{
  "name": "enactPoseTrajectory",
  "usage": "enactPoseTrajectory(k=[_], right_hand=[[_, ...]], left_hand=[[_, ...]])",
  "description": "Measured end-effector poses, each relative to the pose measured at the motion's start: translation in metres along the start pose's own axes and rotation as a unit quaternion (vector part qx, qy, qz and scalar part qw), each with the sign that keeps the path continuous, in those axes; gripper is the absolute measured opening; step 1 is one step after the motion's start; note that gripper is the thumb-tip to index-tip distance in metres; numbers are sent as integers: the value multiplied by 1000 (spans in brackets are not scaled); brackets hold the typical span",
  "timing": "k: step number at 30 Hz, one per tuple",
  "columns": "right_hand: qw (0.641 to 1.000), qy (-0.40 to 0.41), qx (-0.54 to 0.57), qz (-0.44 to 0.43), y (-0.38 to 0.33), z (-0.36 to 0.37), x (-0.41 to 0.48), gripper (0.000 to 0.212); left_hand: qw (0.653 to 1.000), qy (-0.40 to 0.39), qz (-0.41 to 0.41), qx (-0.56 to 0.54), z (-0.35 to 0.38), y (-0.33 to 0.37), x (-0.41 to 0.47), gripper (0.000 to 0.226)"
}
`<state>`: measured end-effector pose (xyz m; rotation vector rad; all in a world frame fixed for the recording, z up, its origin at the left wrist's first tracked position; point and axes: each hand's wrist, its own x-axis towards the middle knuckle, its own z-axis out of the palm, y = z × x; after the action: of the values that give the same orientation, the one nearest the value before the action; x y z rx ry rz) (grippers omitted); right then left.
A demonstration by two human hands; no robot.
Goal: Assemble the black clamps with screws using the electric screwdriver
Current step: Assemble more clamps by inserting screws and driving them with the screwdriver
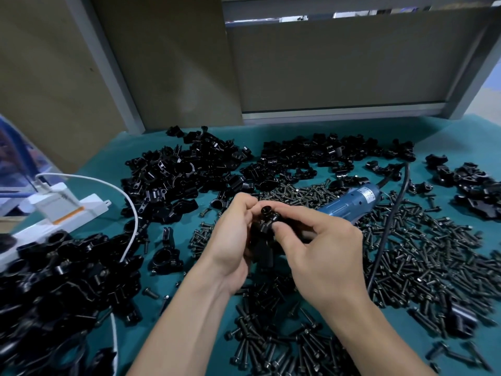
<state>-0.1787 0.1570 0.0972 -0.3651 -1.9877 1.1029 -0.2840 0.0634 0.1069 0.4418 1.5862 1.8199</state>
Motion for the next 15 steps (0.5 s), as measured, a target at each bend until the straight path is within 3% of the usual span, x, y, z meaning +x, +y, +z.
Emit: enactPoseTrajectory(k=[5,8,15], right_hand=[[997,29,29,72,8,-4,5,26],[996,45,34,76,7,-7,9,38],[997,32,18,68,11,-9,8,26]], left_hand=[[997,-73,-5,-41,-8,4,-3,40],[996,-86,3,-39,-11,6,-3,32],[999,11,42,-16,-4,1,1,21]])
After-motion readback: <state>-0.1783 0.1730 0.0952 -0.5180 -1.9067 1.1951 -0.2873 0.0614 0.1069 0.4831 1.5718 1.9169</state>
